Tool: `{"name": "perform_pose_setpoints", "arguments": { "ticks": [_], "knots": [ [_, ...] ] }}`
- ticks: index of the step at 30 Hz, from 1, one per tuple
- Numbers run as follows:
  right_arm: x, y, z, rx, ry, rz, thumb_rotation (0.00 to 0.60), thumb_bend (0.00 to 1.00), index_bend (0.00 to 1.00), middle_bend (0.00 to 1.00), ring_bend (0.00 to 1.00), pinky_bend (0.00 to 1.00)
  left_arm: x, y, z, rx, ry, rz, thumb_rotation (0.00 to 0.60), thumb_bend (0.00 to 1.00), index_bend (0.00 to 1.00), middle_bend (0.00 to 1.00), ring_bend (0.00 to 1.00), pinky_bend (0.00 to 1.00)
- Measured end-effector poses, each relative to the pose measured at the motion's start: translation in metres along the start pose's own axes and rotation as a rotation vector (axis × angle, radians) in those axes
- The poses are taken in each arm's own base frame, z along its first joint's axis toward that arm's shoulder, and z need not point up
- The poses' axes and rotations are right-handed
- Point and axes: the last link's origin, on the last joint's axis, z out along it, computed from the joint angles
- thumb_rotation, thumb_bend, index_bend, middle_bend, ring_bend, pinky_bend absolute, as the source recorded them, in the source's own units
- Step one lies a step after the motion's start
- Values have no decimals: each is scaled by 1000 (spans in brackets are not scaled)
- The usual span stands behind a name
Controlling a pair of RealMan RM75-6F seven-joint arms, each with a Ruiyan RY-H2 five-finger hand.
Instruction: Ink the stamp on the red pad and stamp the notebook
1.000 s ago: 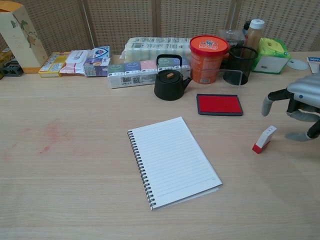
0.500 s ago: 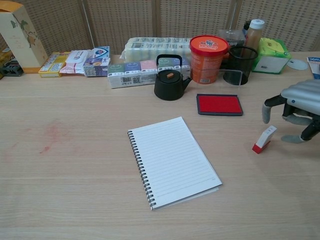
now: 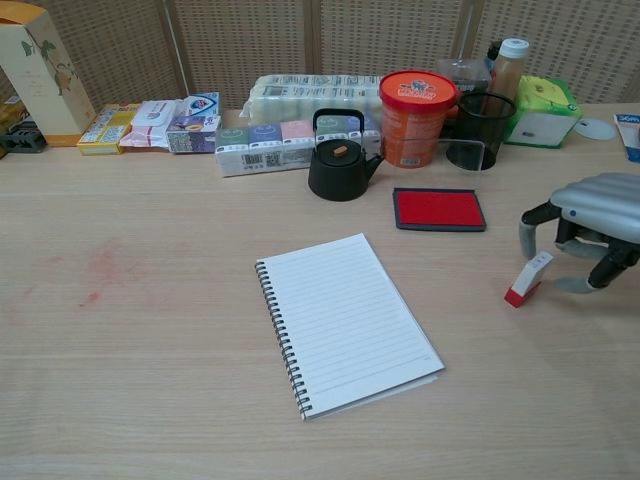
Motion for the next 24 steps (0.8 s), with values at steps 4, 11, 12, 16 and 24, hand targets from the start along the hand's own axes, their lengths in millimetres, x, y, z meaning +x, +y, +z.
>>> {"name": "perform_pose_setpoints", "arguments": {
  "ticks": [4,11,12,16,24],
  "knots": [
    [-1,0,0,1,-2,6,600,319,452,903,1000,1000,0,0,0,0,-2,1,600,5,0,0,9,0],
    [-1,0,0,-3,-3,17,600,331,473,903,1000,1000,-1,1,0,-3,-4,1,600,6,0,0,9,0],
    [-1,0,1,-4,-3,17,600,332,476,903,1000,1000,-1,1,0,-2,-4,1,600,6,0,0,9,0],
    [-1,-1,2,-6,-2,23,600,337,494,903,1000,1000,0,1,0,-2,-2,0,600,5,0,0,9,0],
    [-2,-2,4,-14,-2,42,600,366,550,904,1000,1000,-1,1,0,-2,-4,1,600,6,0,0,9,0]
  ]
}}
